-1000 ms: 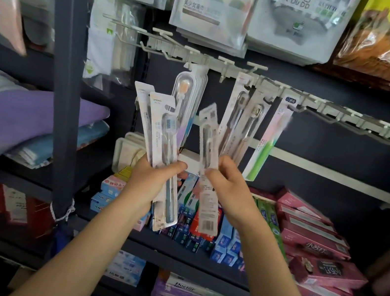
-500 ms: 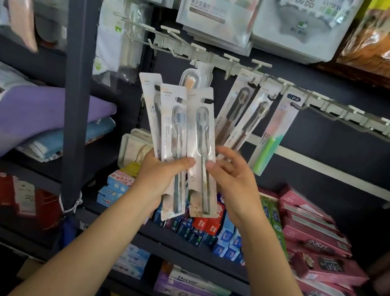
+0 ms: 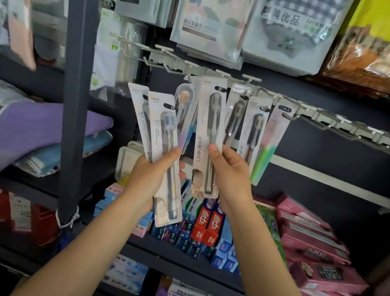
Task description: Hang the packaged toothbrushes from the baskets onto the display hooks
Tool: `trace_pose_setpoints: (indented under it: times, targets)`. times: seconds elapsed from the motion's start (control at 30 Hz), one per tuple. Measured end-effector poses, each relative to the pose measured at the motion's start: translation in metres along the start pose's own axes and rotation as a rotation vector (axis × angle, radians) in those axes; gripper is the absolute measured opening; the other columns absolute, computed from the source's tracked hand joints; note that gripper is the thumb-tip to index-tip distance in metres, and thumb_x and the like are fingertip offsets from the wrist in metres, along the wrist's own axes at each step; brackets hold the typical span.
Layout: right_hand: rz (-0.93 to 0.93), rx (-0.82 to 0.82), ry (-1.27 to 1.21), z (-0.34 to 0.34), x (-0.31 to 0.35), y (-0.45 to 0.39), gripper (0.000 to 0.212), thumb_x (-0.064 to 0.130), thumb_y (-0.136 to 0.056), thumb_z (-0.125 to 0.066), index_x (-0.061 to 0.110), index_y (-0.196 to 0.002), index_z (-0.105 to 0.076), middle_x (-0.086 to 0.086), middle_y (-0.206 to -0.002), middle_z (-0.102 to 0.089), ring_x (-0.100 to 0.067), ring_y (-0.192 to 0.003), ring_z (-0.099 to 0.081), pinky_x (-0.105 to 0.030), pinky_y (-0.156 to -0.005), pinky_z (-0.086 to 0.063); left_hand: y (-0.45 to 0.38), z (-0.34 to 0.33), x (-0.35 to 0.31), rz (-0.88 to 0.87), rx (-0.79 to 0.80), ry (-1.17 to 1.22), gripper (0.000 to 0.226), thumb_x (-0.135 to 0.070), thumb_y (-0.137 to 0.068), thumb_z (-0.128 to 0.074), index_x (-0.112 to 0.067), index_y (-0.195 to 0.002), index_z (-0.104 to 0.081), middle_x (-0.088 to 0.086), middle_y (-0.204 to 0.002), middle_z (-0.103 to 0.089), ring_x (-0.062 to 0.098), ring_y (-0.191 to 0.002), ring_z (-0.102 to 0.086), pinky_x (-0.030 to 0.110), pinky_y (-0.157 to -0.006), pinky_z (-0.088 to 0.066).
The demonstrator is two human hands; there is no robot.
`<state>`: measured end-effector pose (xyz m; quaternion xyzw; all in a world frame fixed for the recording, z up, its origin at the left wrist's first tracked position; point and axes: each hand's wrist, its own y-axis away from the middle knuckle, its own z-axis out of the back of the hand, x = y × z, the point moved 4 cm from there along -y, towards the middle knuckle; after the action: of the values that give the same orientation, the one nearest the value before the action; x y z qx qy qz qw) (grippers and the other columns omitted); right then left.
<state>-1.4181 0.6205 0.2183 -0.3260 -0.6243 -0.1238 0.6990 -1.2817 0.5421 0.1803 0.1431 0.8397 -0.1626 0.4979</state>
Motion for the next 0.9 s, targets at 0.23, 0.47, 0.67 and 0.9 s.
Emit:
trace_pose_setpoints:
  times: [0.23, 0.47, 0.67, 0.9]
  targets:
    - [-0.009, -0.081, -0.053, -0.01, 0.001, -0.005, 0.022, 0.029, -0.099, -0.064, 0.012, -0.102, -0.077, -0.017, -0.106, -0.075, -0.041, -0.106, -0.069, -0.058, -0.099, -0.052, 0.0, 0.0, -0.005, -0.025, 0.003, -0.025, 0.002, -0.028, -0.094, -0.069, -0.028, -0.094, -0.072, 0.001, -0.073, -0.075, 0.02, -0.068, -0.073, 0.047, -0.081, -0.059]
    - [-0.064, -0.174, 0.008, -0.011, -0.005, -0.012, 0.042, 0.035, -0.098, -0.066, -0.007, -0.102, -0.071, -0.031, -0.11, -0.067, -0.044, -0.099, -0.066, -0.038, -0.093, -0.055, -0.001, 0.005, 0.001, 0.049, -0.008, -0.068, 0.05, -0.053, -0.079, -0.07, -0.022, -0.119, -0.069, 0.005, -0.1, -0.078, 0.026, -0.092, -0.074, 0.051, -0.091, -0.058]
    - [-0.166, -0.186, 0.197, -0.008, -0.011, -0.02, 0.032, 0.043, -0.096, -0.066, 0.012, -0.098, -0.059, 0.004, -0.084, -0.052, -0.011, -0.075, -0.047, -0.026, -0.071, -0.037, -0.003, 0.008, 0.01, 0.065, 0.052, -0.101, 0.029, -0.033, -0.088, -0.075, -0.027, -0.117, -0.071, 0.001, -0.103, -0.078, 0.027, -0.099, -0.074, 0.05, -0.094, -0.056]
    - [-0.131, 0.044, 0.168, -0.011, -0.026, 0.016, 0.023, 0.031, -0.1, -0.062, 0.009, -0.107, -0.063, -0.005, -0.091, -0.069, -0.016, -0.078, -0.067, -0.031, -0.07, -0.055, -0.008, 0.009, 0.011, 0.037, 0.024, -0.047, 0.023, -0.018, -0.087, -0.077, -0.027, -0.107, -0.072, -0.004, -0.099, -0.079, 0.016, -0.093, -0.075, 0.039, -0.082, -0.06]
